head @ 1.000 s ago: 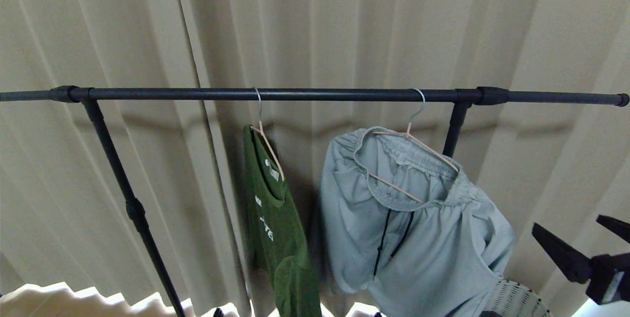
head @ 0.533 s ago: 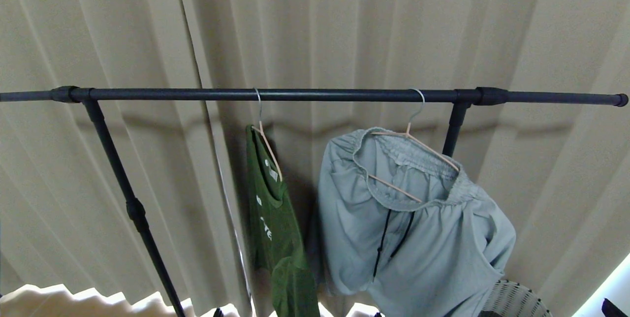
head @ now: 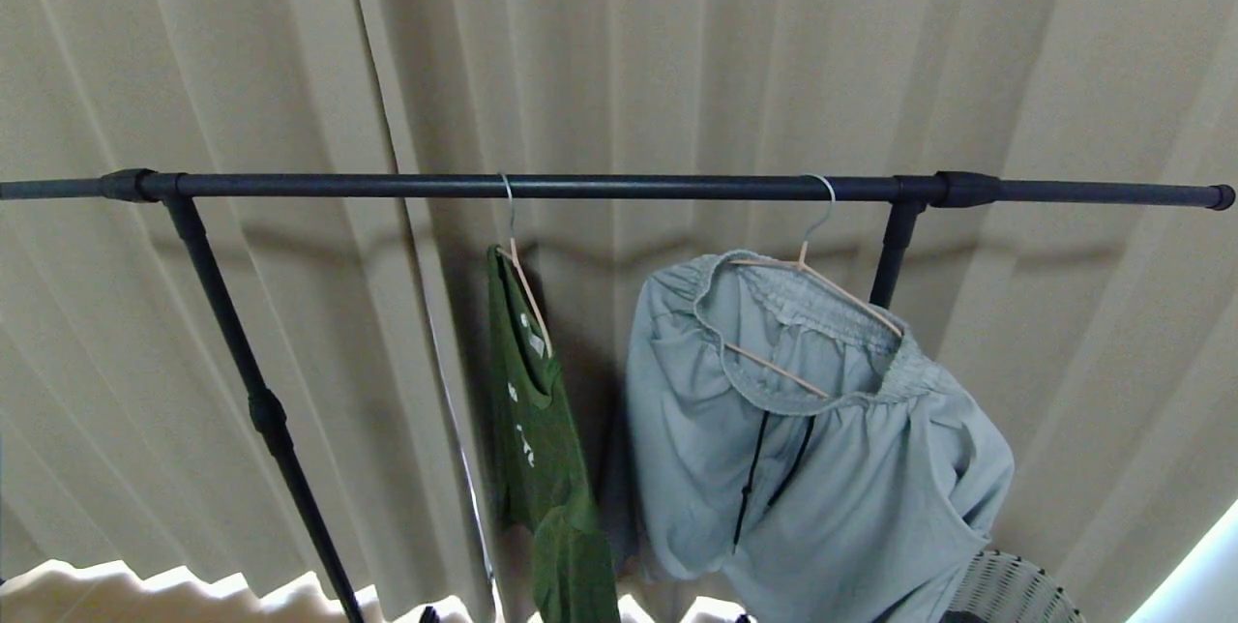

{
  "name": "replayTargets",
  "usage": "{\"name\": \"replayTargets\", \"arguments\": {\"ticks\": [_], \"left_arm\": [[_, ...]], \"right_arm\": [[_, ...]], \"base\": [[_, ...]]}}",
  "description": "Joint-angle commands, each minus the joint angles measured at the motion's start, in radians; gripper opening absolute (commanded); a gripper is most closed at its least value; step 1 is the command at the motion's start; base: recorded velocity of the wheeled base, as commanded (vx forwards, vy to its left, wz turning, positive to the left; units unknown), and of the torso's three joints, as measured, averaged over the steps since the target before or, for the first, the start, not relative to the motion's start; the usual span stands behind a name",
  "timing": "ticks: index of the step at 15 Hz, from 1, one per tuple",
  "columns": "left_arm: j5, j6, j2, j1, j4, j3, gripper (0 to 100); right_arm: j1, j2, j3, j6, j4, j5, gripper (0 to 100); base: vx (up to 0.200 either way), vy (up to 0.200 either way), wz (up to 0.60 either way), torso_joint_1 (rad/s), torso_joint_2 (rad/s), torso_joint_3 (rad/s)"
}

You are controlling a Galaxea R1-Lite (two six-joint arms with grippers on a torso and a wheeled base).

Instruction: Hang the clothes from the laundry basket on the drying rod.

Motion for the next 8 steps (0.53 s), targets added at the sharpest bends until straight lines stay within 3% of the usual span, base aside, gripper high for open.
{"name": "replayTargets", "arguments": {"ticks": [1, 3, 6, 8], "left_arm": [[0.002, -0.003, 0.000, 0.000, 0.000, 0.000, 100], [0.002, 0.011, 0.002, 0.000, 0.005, 0.000, 100], [-0.005, 0.103, 0.002, 0.000, 0.037, 0.000, 100], [-0.062, 0.150, 0.002, 0.000, 0.038, 0.000, 100]], "right_arm": [[-0.021, -0.128, 0.002, -0.029, 0.017, 0.098, 100], [-0.022, -0.128, 0.002, -0.057, 0.019, 0.138, 100], [-0.047, -0.126, 0.002, -0.070, 0.030, 0.169, 100], [-0.045, -0.126, 0.002, -0.070, 0.030, 0.170, 100]], "base": [[0.000, 0.000, 0.00, 0.000, 0.00, 0.000], [0.000, 0.000, 0.00, 0.000, 0.00, 0.000], [0.000, 0.000, 0.00, 0.000, 0.00, 0.000], [0.000, 0.000, 0.00, 0.000, 0.00, 0.000]]}}
